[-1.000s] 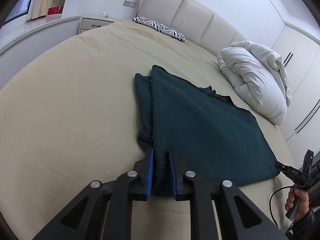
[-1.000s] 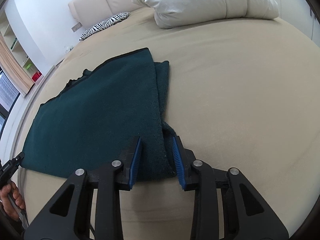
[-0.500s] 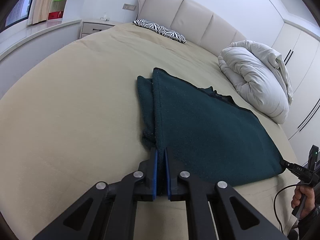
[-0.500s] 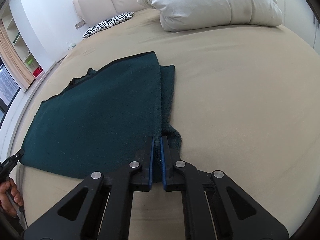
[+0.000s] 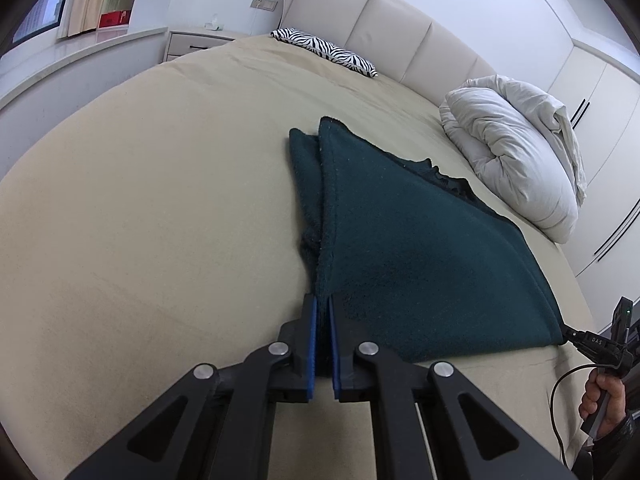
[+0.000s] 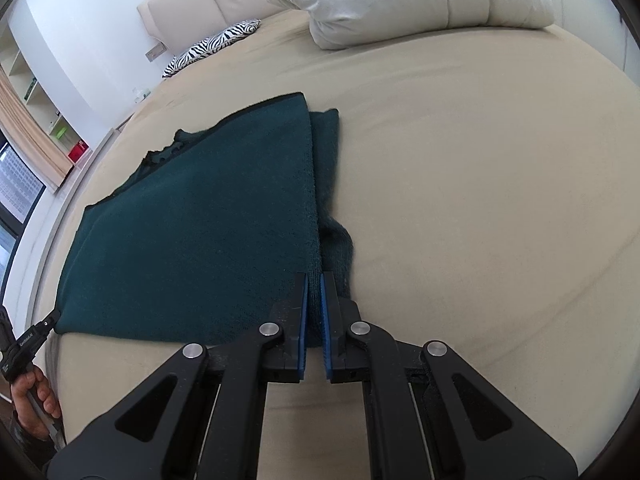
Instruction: Fold small clothes
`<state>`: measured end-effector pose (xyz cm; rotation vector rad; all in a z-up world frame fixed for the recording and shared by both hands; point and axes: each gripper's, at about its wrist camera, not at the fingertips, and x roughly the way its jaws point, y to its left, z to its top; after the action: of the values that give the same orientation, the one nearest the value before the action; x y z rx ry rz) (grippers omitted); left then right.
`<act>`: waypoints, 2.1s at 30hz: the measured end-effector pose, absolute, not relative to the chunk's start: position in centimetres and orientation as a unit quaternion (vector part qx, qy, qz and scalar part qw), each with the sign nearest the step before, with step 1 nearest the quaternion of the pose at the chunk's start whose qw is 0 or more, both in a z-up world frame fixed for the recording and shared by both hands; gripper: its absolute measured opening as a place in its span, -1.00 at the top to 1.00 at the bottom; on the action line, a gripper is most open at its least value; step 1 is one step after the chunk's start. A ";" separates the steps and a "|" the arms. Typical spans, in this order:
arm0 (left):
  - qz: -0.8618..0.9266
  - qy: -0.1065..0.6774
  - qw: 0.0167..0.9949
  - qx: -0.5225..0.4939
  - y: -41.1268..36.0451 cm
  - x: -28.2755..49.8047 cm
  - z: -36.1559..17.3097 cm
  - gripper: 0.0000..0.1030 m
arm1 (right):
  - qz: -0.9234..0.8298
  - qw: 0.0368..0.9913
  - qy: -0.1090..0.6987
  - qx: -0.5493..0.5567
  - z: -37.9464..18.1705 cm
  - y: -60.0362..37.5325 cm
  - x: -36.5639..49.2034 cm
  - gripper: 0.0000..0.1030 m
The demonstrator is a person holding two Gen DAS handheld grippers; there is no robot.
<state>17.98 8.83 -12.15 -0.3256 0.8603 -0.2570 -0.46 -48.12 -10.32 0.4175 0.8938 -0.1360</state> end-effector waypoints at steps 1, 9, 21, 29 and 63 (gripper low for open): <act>-0.124 0.414 0.889 -0.155 8.8 17.9 -12.2 0.87 | -0.065 0.877 0.430 0.203 -10.6 -48.3 -0.5 0.91; -0.127 0.413 0.888 -0.157 9.1 16.6 -12.4 0.87 | -0.066 0.877 0.430 0.204 -11.1 -48.5 0.2 0.91; -0.128 0.418 0.884 -0.163 8.8 17.1 -12.5 0.88 | -0.068 0.875 0.440 0.191 -11.7 -48.0 0.2 0.91; -0.130 0.419 0.883 -0.165 8.9 16.9 -12.5 0.88 | -0.068 0.874 0.441 0.192 -11.8 -48.1 0.0 0.91; -0.139 0.353 0.920 -0.100 5.6 19.3 -4.8 0.50 | -0.066 0.885 0.393 0.239 -6.2 -48.3 1.3 0.55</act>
<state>19.31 5.57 -4.81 -0.2055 0.7262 -0.2853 1.31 -48.25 -6.19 0.4970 0.8180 -0.1379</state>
